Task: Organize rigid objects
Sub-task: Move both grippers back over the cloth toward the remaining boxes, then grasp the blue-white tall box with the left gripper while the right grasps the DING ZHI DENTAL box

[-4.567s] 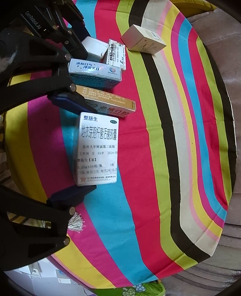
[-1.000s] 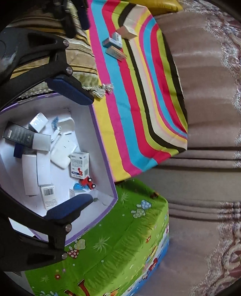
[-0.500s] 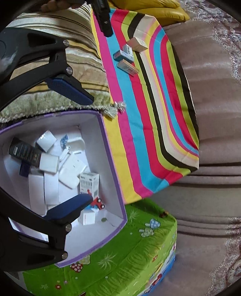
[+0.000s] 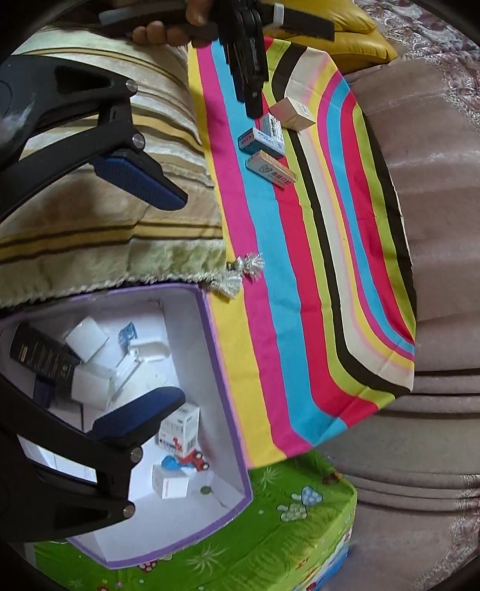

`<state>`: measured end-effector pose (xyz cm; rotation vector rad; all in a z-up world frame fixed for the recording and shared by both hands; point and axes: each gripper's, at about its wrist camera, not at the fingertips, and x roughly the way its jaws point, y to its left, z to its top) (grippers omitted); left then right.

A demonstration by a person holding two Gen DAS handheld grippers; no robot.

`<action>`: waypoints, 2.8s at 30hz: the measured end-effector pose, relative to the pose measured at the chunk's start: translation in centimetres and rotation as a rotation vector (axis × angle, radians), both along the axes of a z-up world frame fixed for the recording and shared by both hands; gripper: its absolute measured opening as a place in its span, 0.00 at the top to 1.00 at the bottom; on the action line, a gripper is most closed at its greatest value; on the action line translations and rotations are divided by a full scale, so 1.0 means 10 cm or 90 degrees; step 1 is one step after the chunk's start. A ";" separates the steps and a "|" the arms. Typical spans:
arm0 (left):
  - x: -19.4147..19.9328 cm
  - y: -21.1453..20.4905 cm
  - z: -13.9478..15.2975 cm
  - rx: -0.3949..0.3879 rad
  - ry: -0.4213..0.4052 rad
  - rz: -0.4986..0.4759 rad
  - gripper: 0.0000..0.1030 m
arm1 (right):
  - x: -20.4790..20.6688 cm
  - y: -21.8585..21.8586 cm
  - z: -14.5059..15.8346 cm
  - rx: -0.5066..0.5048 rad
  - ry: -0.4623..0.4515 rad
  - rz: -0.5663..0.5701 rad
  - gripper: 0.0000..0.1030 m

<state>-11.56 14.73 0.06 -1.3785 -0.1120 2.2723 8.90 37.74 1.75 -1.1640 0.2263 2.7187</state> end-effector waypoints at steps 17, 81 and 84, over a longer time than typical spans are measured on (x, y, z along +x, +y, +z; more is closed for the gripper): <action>-0.45 0.19 -0.22 -0.018 -0.031 0.010 0.51 | -0.76 -0.29 0.00 -0.033 -0.024 0.031 0.05; -0.22 -0.64 -0.42 0.156 -0.077 0.057 0.69 | -2.33 -1.38 -0.64 0.042 -0.175 0.158 0.47; -0.23 -0.62 -0.43 0.152 -0.074 0.057 0.69 | -2.34 -1.39 -0.64 0.043 -0.167 0.159 0.62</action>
